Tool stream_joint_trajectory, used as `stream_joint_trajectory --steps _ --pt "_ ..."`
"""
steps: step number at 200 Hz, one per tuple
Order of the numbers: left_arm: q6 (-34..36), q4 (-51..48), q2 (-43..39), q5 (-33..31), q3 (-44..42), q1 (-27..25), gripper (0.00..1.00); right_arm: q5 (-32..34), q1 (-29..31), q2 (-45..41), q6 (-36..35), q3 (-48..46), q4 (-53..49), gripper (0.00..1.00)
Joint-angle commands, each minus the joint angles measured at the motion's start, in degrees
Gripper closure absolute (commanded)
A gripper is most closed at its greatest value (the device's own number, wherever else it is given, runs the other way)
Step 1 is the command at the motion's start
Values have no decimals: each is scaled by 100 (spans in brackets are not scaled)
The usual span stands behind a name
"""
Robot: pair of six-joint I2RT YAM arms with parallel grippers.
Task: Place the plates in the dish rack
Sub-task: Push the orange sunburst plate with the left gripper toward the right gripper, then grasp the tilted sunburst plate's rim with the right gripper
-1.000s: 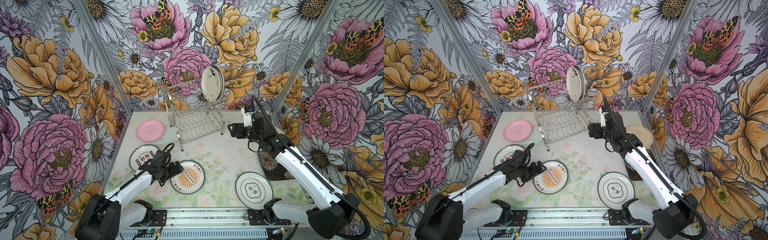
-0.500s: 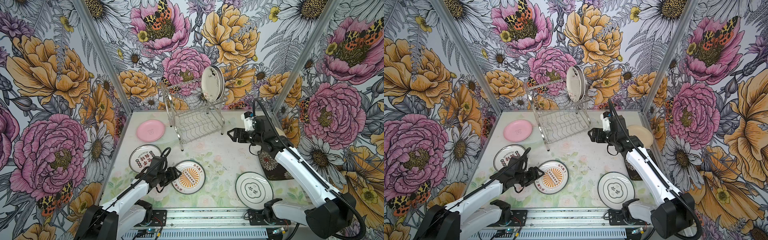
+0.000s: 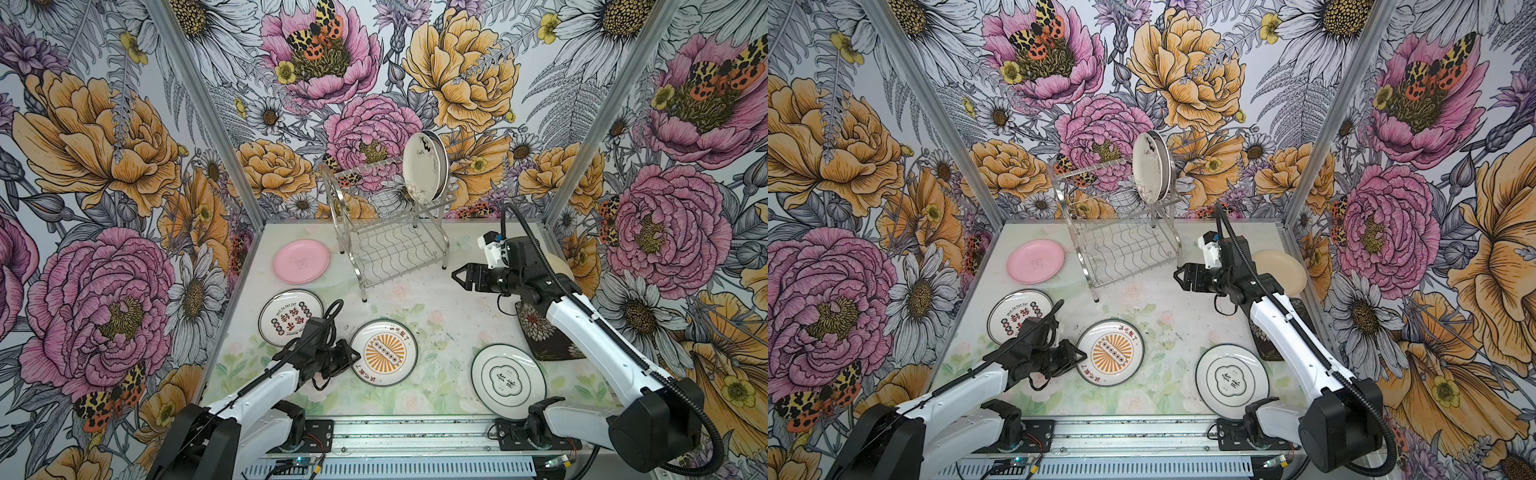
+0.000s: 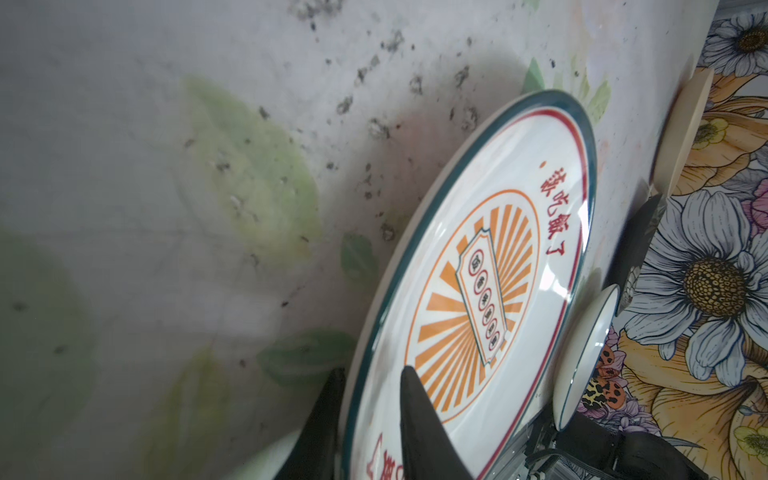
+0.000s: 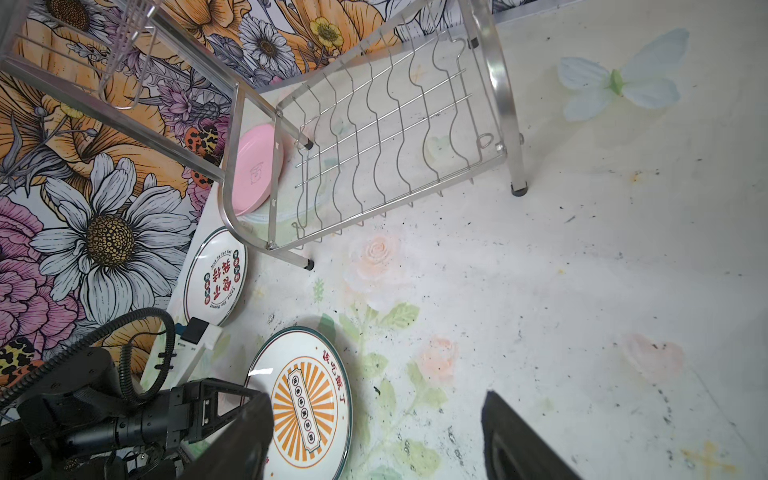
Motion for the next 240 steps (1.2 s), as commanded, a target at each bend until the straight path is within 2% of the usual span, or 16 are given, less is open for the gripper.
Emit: stream_joint_trajectory --steps 1,40,127,186,209,240 --pt "21 272 16 191 -75 -25 82 -172 -47 48 -38 -30 82 21" --pt "0 361 25 301 -74 -24 100 -262 -91 80 -69 -112 80 21" --pt "-179 801 -295 870 595 -25 100 -1040 -132 369 -93 -280 91 22" --pt "-203 1248 83 1205 1437 -47 100 -1880 -23 780 -225 -142 109 23" --pt "-155 1370 338 1358 1767 -80 100 -2173 61 922 -256 -70 135 26" --pt "-88 1573 712 1536 2098 -109 100 -2534 115 1046 -230 -28 247 37"
